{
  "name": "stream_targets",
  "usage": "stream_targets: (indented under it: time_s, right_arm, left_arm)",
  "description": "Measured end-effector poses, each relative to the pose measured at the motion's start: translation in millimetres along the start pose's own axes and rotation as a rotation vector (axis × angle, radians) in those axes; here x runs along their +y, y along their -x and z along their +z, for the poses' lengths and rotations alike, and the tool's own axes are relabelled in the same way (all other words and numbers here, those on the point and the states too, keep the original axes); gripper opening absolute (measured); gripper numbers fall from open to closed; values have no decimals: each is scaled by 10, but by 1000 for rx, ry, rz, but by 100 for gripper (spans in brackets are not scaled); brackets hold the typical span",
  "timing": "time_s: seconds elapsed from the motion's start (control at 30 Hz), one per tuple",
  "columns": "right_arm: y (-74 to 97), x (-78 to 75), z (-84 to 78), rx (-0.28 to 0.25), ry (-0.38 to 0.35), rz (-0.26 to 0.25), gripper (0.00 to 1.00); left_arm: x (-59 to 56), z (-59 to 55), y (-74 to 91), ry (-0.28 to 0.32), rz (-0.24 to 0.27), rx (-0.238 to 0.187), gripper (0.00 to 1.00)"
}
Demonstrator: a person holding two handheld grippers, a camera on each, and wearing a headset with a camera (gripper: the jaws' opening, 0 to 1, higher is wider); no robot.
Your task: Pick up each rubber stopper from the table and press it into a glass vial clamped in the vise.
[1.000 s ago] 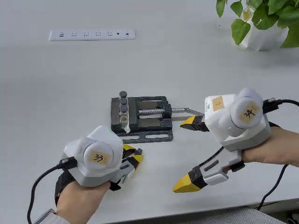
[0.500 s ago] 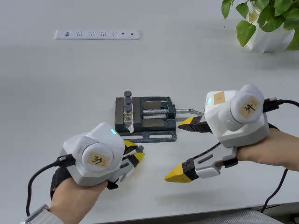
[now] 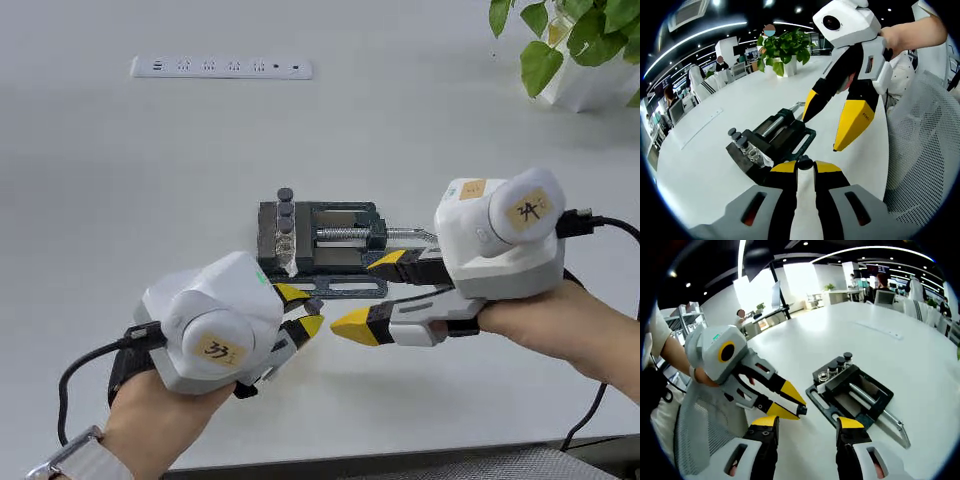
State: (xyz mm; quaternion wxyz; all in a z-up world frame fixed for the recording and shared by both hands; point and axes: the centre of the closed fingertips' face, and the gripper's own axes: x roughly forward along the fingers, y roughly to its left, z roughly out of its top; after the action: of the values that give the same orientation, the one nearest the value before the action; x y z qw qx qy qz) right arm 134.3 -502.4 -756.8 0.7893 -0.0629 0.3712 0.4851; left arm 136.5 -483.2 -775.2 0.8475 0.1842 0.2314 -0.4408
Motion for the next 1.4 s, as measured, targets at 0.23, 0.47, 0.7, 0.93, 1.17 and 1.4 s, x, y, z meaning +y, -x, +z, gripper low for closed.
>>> stream_targets:
  time_s: [0.23,0.47,0.7,0.93,1.17,1.4]
  right_arm:
    - [-97,65,15,8,-12,-9,33]
    - [-124,74,43,5,-35,-10,20]
    - [-129,110,33,13,-45,-1,13]
    - [-141,134,40,9,-52,9,8]
    - [-133,155,21,25,-69,16,7]
    - [-122,155,48,22,-77,23,5]
  left_arm:
    - [-10,19,21,-5,3,-21,9]
    - [-49,93,50,-23,9,-44,9]
    - [-52,115,64,-41,20,-54,9]
    - [-51,125,67,-61,27,-53,9]
    - [-64,119,56,-88,26,-51,9]
    - [-84,165,90,-120,35,-62,9]
